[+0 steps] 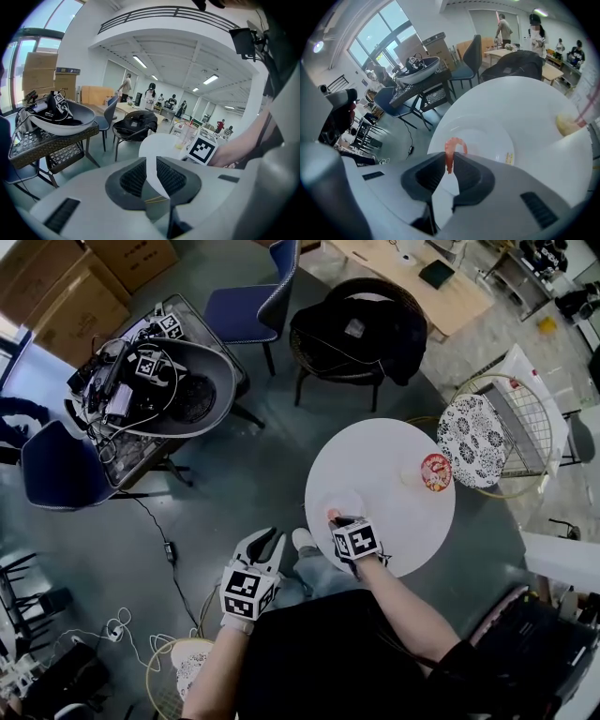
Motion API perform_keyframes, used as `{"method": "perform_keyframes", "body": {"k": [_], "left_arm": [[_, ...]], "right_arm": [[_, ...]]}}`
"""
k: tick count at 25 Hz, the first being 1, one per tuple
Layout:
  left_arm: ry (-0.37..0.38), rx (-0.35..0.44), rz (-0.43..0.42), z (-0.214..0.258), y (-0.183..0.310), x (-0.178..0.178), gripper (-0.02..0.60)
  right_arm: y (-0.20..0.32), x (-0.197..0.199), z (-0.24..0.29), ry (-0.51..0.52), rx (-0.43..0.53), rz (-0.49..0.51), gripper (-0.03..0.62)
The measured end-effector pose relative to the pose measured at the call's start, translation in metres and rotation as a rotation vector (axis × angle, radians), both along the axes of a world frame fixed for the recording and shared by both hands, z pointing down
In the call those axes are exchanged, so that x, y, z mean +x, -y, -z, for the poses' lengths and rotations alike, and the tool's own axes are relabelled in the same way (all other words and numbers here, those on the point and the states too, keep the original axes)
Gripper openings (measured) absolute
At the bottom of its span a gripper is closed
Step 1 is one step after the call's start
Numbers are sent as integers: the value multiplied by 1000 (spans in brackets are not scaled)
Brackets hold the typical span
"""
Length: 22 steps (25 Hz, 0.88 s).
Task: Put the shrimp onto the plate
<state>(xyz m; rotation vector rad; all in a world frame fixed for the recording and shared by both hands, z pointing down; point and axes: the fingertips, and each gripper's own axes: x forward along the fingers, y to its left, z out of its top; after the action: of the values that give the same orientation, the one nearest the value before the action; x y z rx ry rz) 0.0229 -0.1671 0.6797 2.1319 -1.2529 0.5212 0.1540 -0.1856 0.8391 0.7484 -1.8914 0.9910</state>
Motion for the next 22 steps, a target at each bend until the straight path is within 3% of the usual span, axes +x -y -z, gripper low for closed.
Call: {"method": "perform_keyframes", "body": {"k": [8, 22], "left_arm": [[4, -1, 33, 0, -2, -12, 48], [9, 9, 58, 1, -9, -27, 48]], "right_arm": [[-3, 1, -13, -40, -61, -8, 60], [-2, -1, -16, -29, -66, -57, 60]]}}
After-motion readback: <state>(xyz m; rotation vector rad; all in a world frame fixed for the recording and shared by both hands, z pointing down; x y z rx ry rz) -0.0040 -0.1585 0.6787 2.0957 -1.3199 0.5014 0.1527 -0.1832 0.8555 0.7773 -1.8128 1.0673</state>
